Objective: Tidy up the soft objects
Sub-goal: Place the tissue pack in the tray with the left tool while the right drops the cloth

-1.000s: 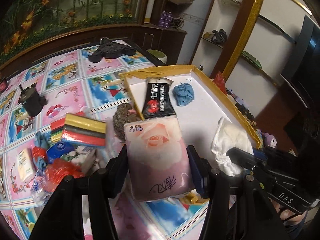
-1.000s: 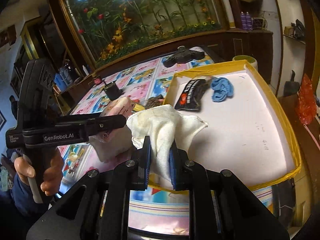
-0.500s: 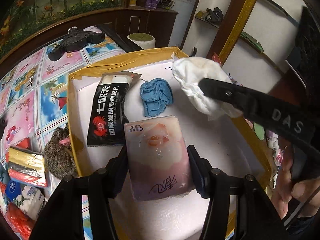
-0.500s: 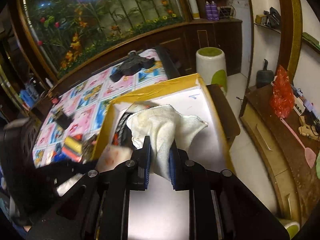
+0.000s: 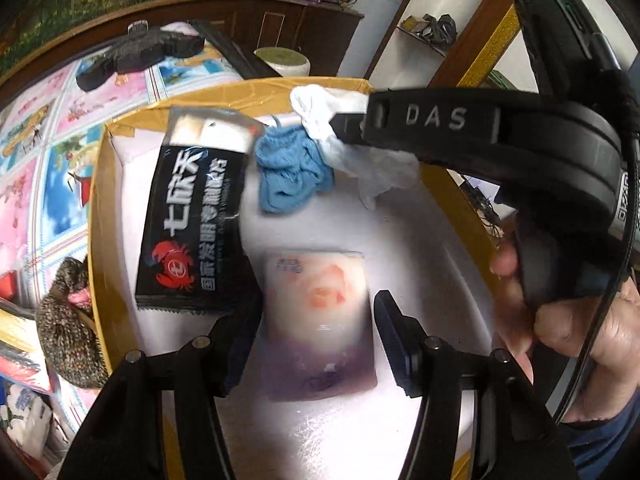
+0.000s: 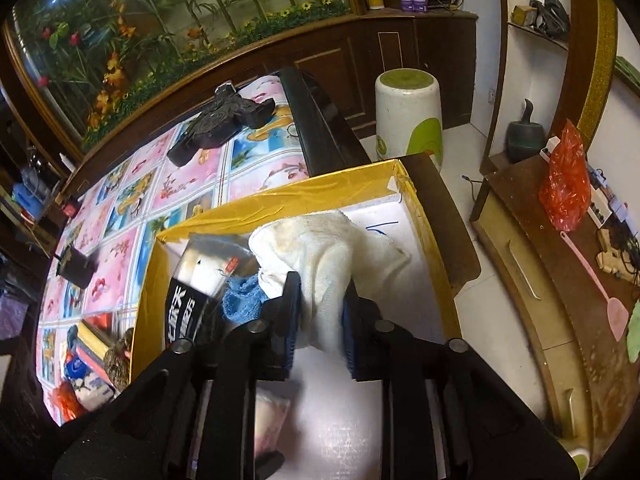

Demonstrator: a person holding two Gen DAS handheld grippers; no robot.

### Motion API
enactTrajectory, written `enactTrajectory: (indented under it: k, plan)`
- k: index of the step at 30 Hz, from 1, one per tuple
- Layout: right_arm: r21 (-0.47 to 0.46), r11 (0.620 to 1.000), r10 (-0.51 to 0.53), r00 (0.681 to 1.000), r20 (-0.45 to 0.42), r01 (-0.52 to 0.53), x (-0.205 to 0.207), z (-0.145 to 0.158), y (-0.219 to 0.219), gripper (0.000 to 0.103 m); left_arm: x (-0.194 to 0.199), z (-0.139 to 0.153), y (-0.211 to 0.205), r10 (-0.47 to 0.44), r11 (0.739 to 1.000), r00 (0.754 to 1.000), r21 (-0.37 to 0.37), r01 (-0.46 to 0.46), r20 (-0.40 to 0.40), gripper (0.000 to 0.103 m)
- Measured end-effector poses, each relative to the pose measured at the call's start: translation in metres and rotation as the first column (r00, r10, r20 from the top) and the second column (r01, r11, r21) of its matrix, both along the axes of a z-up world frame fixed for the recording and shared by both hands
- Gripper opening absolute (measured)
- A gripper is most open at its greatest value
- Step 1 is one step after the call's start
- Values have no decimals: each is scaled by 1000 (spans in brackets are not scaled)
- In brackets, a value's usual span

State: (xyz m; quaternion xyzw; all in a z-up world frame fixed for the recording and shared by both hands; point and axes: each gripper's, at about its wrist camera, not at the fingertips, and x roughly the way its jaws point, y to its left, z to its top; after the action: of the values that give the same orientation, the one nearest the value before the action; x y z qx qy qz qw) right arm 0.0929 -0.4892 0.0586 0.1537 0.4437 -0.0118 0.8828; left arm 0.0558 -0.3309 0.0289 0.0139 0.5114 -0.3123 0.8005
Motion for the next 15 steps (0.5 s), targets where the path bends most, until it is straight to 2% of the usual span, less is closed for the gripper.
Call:
enactTrajectory:
  k: [2,3,7,15]
  plan:
    - [1,1000,-4,1000,-1,4,3,-1,-2,41,-2,1,2,1,1000,1000,-9,-1,-5,59]
    - [0,1000,-7,1000,-1,7,3,-2,-2,43,-3,1,3,3,1000,1000,-13,-3,-3,59]
    - [-9,1000,-11,999,31,12,-2,4,-2,48,-9,5,7,3,1000,1000,-26,-3,3,59]
    - [65,998,-13,995,98,7,-34,22,2,48,-31,17,18,-10,999,999,-47,11,31,59]
